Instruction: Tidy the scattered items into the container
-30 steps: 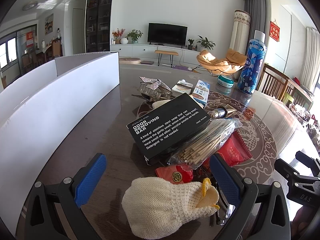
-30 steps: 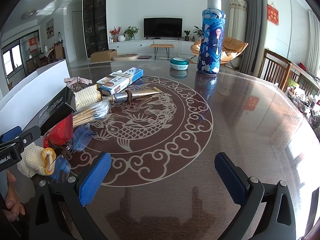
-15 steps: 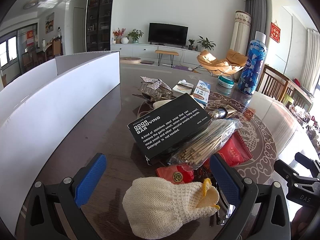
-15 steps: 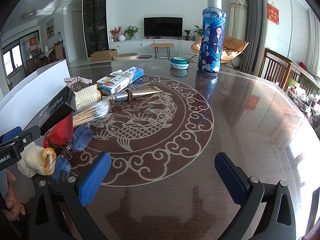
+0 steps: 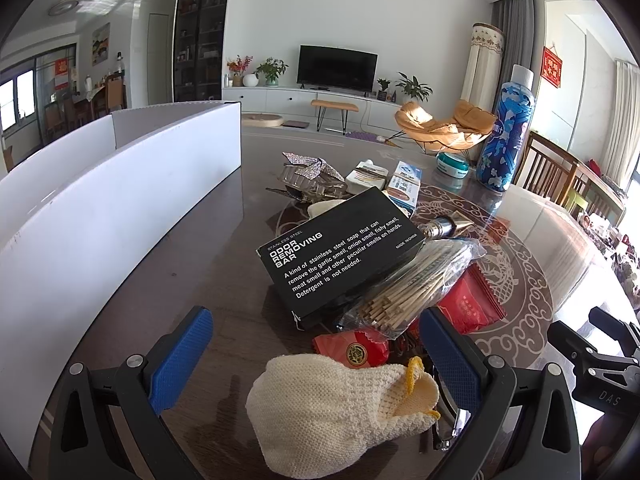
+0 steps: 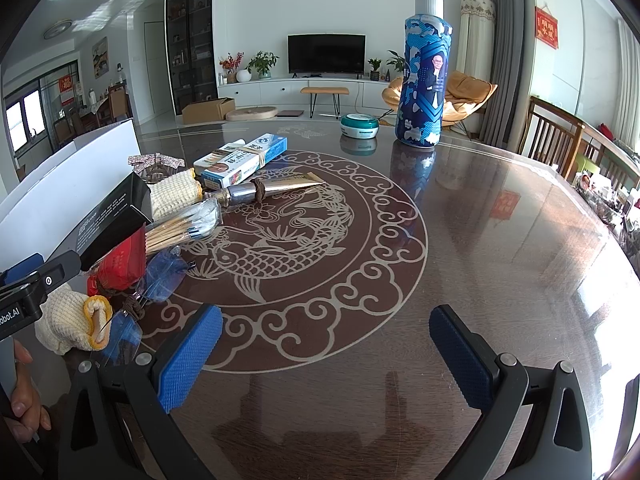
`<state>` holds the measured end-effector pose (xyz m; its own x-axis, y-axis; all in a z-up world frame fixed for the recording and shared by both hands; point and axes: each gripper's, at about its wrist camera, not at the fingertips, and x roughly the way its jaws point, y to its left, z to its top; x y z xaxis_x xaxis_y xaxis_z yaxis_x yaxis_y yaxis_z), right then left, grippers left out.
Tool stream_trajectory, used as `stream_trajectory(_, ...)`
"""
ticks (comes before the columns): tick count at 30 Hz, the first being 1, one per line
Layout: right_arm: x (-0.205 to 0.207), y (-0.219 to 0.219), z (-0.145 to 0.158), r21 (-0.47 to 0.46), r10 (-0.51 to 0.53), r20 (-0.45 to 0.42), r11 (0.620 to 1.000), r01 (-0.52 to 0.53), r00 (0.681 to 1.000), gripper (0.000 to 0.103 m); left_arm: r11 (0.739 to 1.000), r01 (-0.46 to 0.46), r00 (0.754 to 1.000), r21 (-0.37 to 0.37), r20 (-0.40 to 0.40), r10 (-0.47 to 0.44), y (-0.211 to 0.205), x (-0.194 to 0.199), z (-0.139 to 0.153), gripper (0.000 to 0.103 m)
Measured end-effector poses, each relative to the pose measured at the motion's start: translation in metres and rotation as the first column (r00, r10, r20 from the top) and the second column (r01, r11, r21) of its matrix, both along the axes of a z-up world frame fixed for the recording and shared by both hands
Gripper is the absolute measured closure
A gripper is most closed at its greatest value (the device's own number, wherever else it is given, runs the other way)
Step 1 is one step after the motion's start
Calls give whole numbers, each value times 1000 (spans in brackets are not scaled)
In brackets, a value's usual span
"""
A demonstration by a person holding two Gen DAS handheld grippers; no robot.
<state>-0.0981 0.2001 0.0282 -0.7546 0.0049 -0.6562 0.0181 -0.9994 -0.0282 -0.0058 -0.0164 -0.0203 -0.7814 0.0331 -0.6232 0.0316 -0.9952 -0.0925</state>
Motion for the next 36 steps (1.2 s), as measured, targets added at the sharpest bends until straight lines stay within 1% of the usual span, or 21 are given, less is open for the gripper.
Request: stream_trajectory(36,-1,0,-2,-3,3,6,1000,-3,1000,0,1000,-1,1000,4,-3,1,-2,0,0,0)
